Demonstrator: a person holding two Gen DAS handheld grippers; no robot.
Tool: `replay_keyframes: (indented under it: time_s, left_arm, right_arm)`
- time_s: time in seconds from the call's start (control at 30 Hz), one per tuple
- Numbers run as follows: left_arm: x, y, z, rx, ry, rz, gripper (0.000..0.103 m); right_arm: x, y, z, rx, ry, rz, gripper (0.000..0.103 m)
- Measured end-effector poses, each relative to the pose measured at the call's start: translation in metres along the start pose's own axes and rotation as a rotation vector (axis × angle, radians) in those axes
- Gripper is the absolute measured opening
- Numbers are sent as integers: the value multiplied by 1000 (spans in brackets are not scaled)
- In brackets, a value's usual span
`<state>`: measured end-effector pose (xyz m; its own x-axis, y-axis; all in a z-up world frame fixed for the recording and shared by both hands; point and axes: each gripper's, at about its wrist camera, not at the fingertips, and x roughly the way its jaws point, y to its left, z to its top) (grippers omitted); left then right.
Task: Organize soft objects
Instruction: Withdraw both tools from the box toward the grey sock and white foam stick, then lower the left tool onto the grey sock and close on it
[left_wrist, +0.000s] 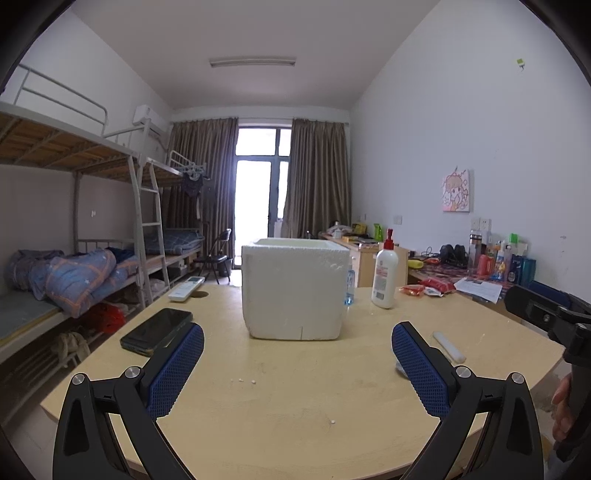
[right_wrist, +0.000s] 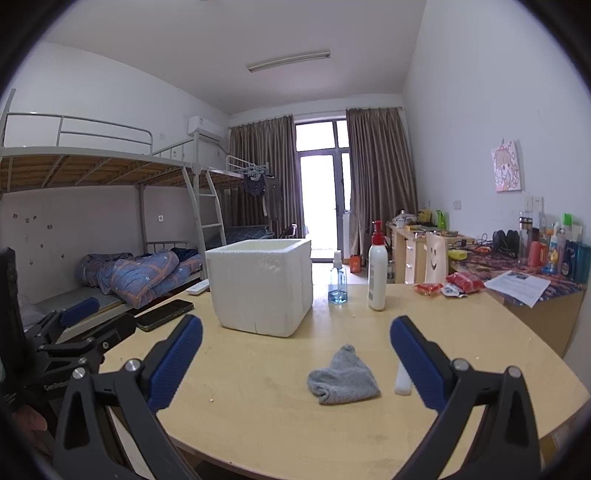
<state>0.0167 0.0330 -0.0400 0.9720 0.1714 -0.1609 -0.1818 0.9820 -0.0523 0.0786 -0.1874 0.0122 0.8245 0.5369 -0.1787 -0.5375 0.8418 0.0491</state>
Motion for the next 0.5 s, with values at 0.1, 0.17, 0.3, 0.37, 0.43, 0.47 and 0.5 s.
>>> replay_keyframes:
  time_s: [0.1,0.17,0.3,0.37,0.43,0.47,0.5]
  left_arm:
    - [5,-4,-4,11,10,7,102]
    - [8,-6,-7,17,19,6,102]
    - [13,-11,-9,26,32,3,102]
    - [16,-14,-9,29,36,-2,102]
    - [20,-18,-8,32,39,-12,102]
    - [21,-20,-8,34,40,-19,102]
    - [23,-23,-7,38,42,-27,102]
  right_arm:
    - [1,-3,-3,9,8,12,103]
    - [1,-5,-5,16,5,-5,103]
    - [2,-12,-8,36,4,-45,103]
    - [5,-16,-10,44,17,-54,103]
    - [8,-21,-11,51,34,-62,103]
    - [9,-23,-12,53,38,-69,103]
    - [8,-27,-13,56,41,-76,103]
